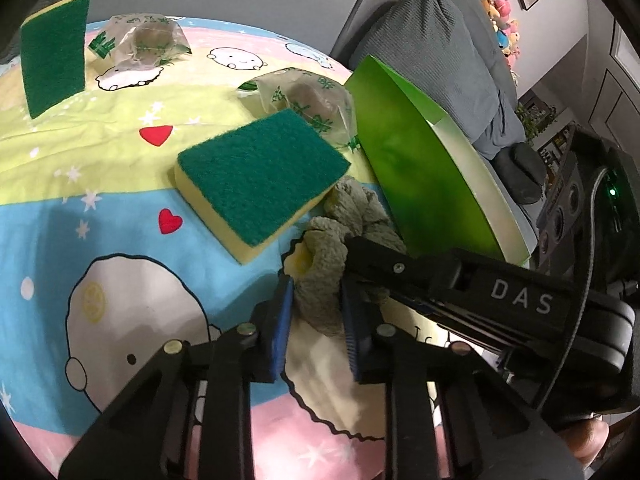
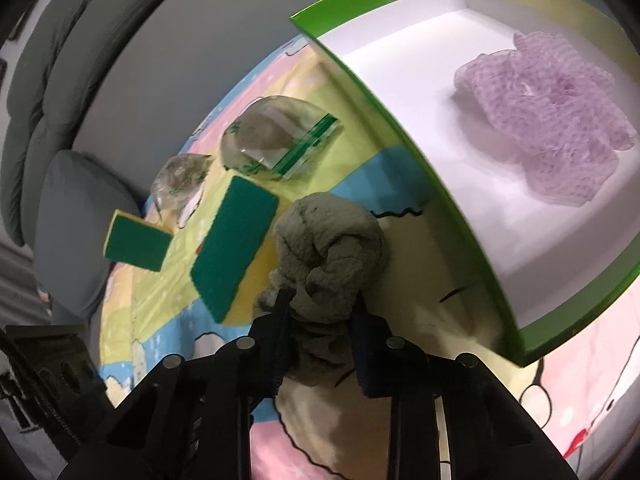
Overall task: Organize objects
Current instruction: 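Grasp the grey-green cloth with the right gripper and lift it, then carry the grey-green cloth over the white box and lower it inside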
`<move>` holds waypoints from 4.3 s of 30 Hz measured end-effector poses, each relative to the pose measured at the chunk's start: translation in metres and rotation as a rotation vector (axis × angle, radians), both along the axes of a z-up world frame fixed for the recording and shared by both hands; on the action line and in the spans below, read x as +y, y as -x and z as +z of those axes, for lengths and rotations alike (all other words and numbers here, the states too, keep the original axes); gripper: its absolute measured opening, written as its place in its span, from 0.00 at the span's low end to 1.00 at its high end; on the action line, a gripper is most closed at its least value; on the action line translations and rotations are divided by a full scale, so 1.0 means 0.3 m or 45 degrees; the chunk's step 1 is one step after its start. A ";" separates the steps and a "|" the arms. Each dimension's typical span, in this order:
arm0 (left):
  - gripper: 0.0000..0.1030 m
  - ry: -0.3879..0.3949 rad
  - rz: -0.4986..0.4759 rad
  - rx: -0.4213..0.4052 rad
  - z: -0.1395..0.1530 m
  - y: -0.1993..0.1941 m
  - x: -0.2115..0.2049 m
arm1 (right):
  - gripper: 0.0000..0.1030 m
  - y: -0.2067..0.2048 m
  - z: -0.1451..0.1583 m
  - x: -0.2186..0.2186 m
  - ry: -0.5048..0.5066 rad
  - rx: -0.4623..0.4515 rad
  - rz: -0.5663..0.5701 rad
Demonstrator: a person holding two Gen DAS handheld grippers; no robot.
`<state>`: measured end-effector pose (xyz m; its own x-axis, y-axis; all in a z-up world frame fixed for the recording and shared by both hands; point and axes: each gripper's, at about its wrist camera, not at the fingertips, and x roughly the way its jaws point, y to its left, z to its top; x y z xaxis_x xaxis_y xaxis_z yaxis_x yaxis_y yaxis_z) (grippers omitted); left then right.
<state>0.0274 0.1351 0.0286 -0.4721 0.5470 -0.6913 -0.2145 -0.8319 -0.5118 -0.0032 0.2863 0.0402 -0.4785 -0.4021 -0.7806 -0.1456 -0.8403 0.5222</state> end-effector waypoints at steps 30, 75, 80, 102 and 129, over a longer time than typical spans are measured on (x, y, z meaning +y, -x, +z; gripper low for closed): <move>0.17 -0.116 -0.039 0.267 0.187 -0.121 -0.051 | 0.25 -0.112 0.212 -0.058 0.085 0.298 0.180; 0.17 -0.031 -0.045 0.463 0.318 -0.214 -0.043 | 0.25 -0.209 0.350 -0.065 0.102 0.490 0.222; 0.17 -0.013 -0.050 0.482 0.332 -0.222 -0.027 | 0.25 -0.215 0.357 -0.051 0.111 0.504 0.218; 0.17 0.055 -0.098 0.538 0.423 -0.199 0.071 | 0.25 -0.219 0.409 0.028 0.167 0.567 0.163; 0.17 0.166 -0.221 0.460 0.461 0.086 0.361 | 0.25 0.035 0.425 0.272 0.201 0.541 0.047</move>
<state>0.0017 0.2433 0.1668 -0.6055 0.5584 -0.5671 -0.5032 -0.8207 -0.2707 -0.0138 0.3679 0.1676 -0.7261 -0.5232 -0.4461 0.1377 -0.7463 0.6512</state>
